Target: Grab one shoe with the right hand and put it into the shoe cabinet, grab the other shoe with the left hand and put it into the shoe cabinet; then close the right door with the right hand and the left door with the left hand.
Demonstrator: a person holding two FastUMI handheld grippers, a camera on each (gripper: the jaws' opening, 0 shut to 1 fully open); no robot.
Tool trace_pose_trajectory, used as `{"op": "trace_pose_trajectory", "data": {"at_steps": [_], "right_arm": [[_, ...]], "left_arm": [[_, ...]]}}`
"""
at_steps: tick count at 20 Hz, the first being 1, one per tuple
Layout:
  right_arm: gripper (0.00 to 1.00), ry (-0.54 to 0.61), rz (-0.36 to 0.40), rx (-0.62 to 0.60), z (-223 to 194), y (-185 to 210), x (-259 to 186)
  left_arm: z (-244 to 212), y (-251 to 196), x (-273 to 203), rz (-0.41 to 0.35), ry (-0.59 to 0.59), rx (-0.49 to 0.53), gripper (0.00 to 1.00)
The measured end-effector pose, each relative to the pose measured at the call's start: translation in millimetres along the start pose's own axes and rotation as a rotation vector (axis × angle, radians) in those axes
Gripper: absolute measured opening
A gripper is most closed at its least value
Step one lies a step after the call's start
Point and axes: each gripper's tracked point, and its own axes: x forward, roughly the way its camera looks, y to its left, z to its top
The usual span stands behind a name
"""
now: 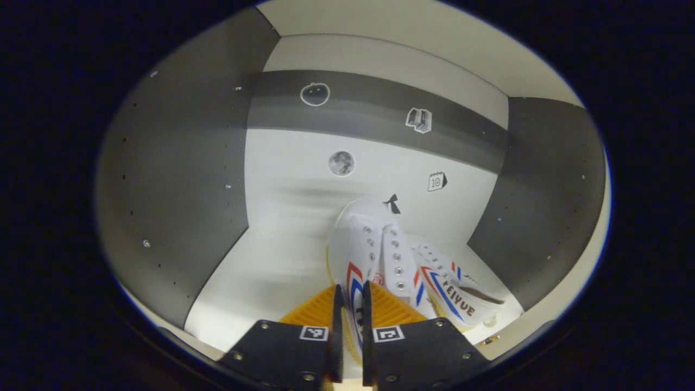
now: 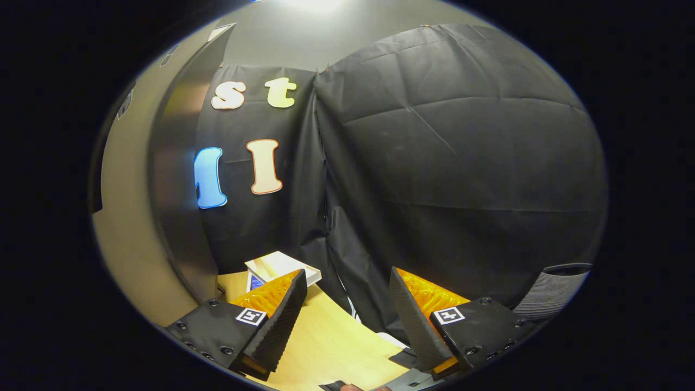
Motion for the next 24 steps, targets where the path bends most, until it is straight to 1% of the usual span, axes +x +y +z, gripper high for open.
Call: {"op": "trace_pose_trajectory", "data": {"at_steps": [2,3,4,6,7,8,10,11,12,14,15,16,19,22,23,24], "right_arm": [[0.93,0.015,0.054,0.004,-4.7,13.8,1.1],[0.93,0.017,0.074,0.013,-3.3,17.6,0.9],[0.93,0.012,0.09,0.024,0.5,20.6,0.4],[0.92,-0.003,0.118,0.042,10.6,27.4,-2.2],[0.92,-0.014,0.143,0.047,17.2,33.0,-3.2],[0.93,-0.025,0.181,0.051,23.3,42.8,-5.0],[0.92,-0.017,0.264,0.06,31.0,60.5,-6.4],[1.0,-0.024,0.3,0.069,39.6,67.8,-9.4],[0.98,-0.034,0.328,0.072,48.7,72.5,-11.9],[0.98,-0.068,0.365,0.062,68.0,79.7,-18.7],[1.0,-0.086,0.384,0.058,78.3,83.4,-24.3],[0.98,-0.1,0.405,0.059,86.2,87.4,-27.1],[0.98,-0.115,0.466,0.079,106.8,99.7,-38.2],[0.98,-0.131,0.515,0.085,124.3,110.4,-50.5],[0.92,-0.138,0.531,0.086,131.4,115.3,-54.5],[0.92,-0.144,0.549,0.082,135.3,120.5,-57.3]], "left_arm": [[18.4,3.5,-5.5,0.035,-0.086,0.034,0.18],[26.8,0.1,-16.1,0.034,-0.114,0.052,0.19],[26.2,-3.3,-21.0,0.031,-0.121,0.074,0.46],[19.0,-1.6,-40.2,0.069,-0.118,0.136,1.0],[19.3,-3.4,-54.1,0.087,-0.133,0.163,0.98],[20.0,-5.6,-67.3,0.103,-0.157,0.177,1.0],[20.1,-16.0,-95.2,0.106,-0.207,0.199,0.99],[22.2,-20.5,-111.0,0.107,-0.236,0.207,0.98],[25.0,-25.4,-127.4,0.108,-0.268,0.209,0.99],[26.2,-34.1,-157.9,0.107,-0.317,0.195,1.0],[23.5,-39.1,-173.1,0.101,-0.334,0.187,1.0],[20.6,-42.8,-188.6,0.095,-0.347,0.178,1.0],[-3.2,-48.4,-224.5,0.085,-0.358,0.123,1.0],[-39.1,-39.5,-249.5,0.126,-0.34,0.061,1.0],[-50.9,-37.2,-256.8,0.136,-0.337,0.059,1.0],[-61.7,-32.5,-261.0,0.154,-0.326,0.068,1.0]]}}
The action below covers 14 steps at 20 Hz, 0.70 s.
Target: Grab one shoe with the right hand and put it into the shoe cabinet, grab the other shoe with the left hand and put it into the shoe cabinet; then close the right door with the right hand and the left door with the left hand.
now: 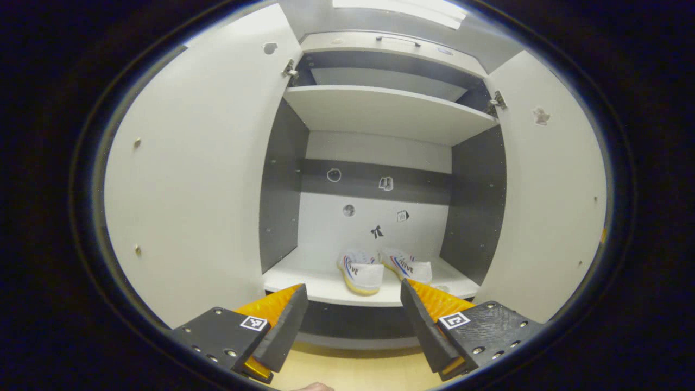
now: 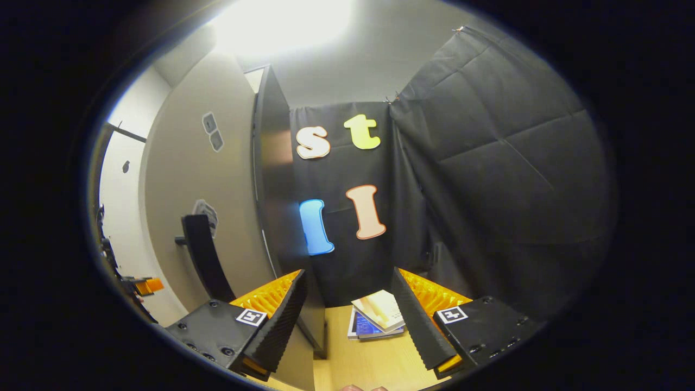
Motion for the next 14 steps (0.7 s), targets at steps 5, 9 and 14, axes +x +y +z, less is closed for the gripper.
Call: {"op": "trace_pose_trajectory", "data": {"at_steps": [5,9,14], "right_arm": [[0.92,-0.012,0.064,-0.048,15.2,28.8,-6.9],[0.91,-0.014,0.061,-0.114,17.1,40.2,-12.3],[0.95,0.003,0.067,-0.189,23.2,66.5,-11.9]], "left_arm": [[-33.1,9.5,-24.9,0.047,0.053,0.034,1.0],[-39.3,20.1,-35.3,0.058,0.069,0.045,0.97],[-37.2,32.9,-51.6,0.049,0.075,0.053,0.97]]}}
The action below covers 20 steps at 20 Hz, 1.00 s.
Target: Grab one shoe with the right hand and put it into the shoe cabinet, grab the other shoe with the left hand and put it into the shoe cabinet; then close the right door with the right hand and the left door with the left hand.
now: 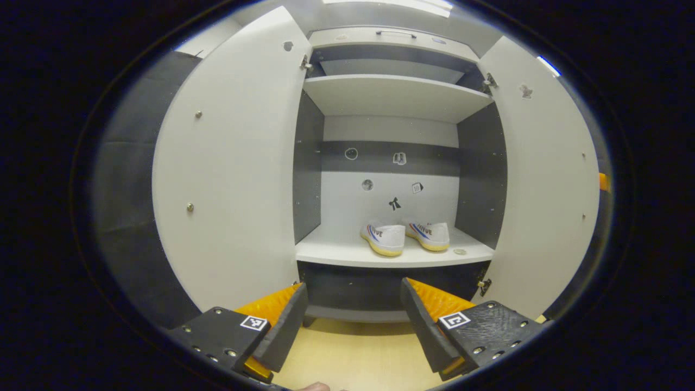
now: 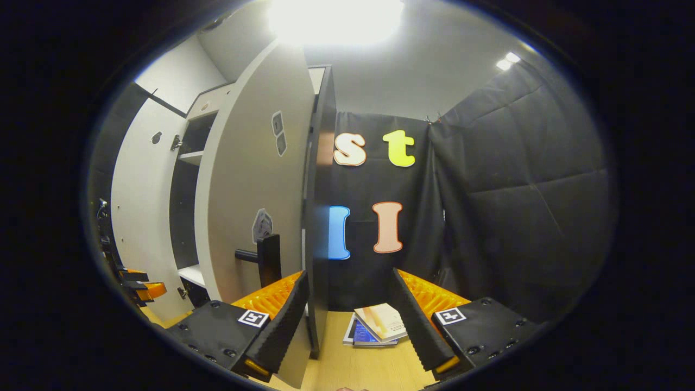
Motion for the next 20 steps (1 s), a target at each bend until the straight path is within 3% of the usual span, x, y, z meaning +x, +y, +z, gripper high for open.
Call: {"op": "trace_pose_trajectory", "data": {"at_steps": [12,16,20], "right_arm": [[0.96,0.033,0.07,0.114,-7.2,100.7,12.8],[0.96,0.049,0.116,0.099,-9.9,137.0,25.3],[0.96,0.079,0.106,0.054,-13.2,156.5,36.9]], "left_arm": [[6.0,50.1,-29.6,-0.009,0.038,-0.027,0.97],[1.2,67.4,-40.1,0.007,0.062,-0.037,0.97],[0.8,83.8,-50.0,0.027,0.067,-0.065,0.98]]}}
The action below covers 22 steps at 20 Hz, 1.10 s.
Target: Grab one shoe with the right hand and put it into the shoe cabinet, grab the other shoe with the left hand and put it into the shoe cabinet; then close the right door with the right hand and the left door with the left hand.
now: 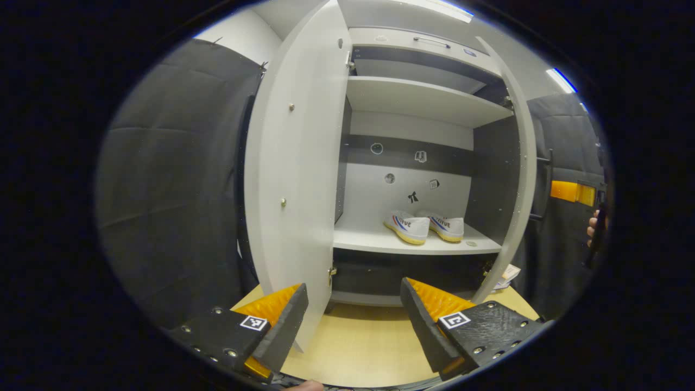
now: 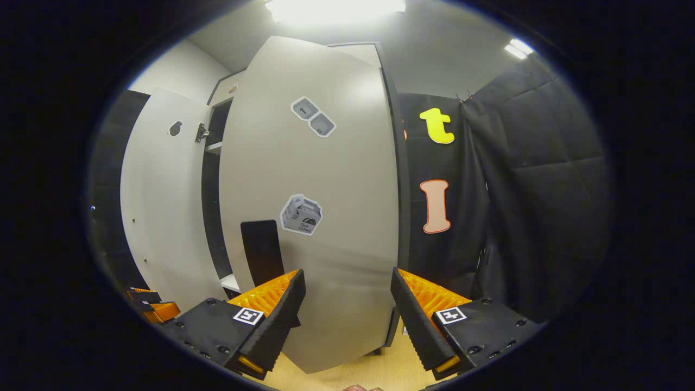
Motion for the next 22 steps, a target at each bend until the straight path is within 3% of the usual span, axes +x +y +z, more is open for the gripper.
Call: {"op": "trace_pose_trajectory", "data": {"at_steps": [10,13,18,22], "right_arm": [[0.98,0.038,-0.063,0.065,-12.9,-1.5,9.9],[0.98,0.033,-0.068,0.041,-17.8,8.4,6.5],[0.98,0.046,-0.073,0.028,-28.9,27.4,-4.3],[0.98,0.068,-0.098,0.021,-43.7,34.4,-17.6]], "left_arm": [[18.4,69.2,-30.4,0.038,-0.072,-0.069,0.98],[31.2,104.8,-41.5,0.074,-0.123,-0.04,0.99],[68.8,173.9,-48.8,0.144,-0.164,-0.036,1.0],[104.6,206.4,-31.1,0.117,-0.194,-0.05,1.0]]}}
